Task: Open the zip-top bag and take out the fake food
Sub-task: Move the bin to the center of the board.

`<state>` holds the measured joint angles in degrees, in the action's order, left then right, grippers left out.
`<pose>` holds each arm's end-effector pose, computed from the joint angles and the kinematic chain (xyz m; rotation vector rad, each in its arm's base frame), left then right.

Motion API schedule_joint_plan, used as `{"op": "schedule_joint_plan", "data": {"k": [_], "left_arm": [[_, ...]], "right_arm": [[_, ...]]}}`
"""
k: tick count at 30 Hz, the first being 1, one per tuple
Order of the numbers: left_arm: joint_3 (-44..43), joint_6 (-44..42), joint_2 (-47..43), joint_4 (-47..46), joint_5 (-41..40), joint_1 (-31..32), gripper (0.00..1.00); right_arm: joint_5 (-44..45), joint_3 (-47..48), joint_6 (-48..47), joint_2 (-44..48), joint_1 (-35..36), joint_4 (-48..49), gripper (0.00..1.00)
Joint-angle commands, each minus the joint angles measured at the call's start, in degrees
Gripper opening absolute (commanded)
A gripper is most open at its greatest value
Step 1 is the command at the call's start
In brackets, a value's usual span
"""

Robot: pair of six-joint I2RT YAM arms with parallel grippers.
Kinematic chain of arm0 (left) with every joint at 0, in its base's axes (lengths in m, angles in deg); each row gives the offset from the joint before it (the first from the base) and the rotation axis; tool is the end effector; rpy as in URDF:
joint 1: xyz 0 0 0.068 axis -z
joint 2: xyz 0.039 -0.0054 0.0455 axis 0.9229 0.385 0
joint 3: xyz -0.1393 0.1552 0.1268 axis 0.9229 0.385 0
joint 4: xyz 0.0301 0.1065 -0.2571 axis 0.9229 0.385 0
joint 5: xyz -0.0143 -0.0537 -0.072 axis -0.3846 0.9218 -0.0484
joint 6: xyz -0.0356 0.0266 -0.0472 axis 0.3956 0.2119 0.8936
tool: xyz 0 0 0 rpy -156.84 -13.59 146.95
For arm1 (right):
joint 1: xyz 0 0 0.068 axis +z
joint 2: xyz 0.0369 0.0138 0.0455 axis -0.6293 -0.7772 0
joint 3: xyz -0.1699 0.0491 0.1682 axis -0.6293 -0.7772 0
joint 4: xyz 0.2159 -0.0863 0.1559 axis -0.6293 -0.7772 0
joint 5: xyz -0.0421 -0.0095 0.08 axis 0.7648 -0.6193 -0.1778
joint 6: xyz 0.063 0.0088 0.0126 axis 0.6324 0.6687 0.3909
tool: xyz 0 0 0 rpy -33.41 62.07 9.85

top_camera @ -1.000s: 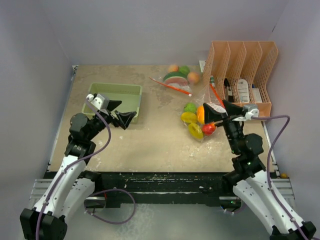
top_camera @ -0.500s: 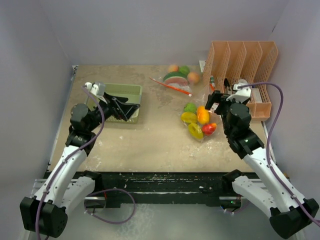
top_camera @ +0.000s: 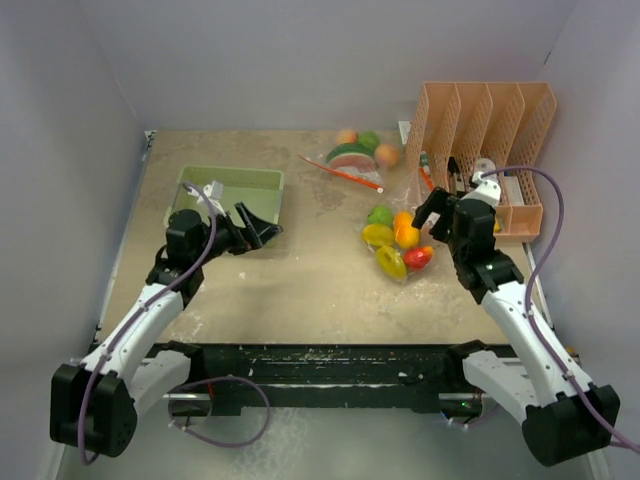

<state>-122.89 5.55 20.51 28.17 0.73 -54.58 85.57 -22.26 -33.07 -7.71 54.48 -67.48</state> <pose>0.2540 -0.0814 0.2449 -0.1456 1.9124 -1.1070 0.2622 0.0556 0.2892 0.4515 1.8134 0.2321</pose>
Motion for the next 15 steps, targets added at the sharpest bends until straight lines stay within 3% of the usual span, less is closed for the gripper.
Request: {"op": "schedule_joint_plan", "data": {"k": [1,4,8,12,13,15], "left_arm": [[2.48,7.74,5.81,-9.94,3.47,-0.64,0.99],[0.93,6.92,6.43,-8.33,1.63,-0.13,0.99],[-10.35,-2.17,5.8,11.36,-10.72,0.14,0.99],[-19.56,-8.16,11.33,19.89,-19.34,0.19,0.99],[-21.32,-9.28,13.16,20.5,-20.37,0.23,0.97],[-24.84,-11.63,17.48,21.73,-21.93,0.44,0.73]], "right_arm": [[-3.78,-2.86,5.6,3.99,-0.63,0.16,0.99],[-5.36,-4.88,7.23,3.16,-0.72,-0.41,0.98],[-7.85,-7.97,8.23,2.77,-0.72,1.67,0.95],[-11.02,-9.6,8.48,1.09,-0.72,4.12,0.92],[-11.9,-9.55,8.17,0.46,-0.72,4.32,0.91],[-13.75,-9.25,6.83,-0.47,-0.72,4.75,0.87]]}}
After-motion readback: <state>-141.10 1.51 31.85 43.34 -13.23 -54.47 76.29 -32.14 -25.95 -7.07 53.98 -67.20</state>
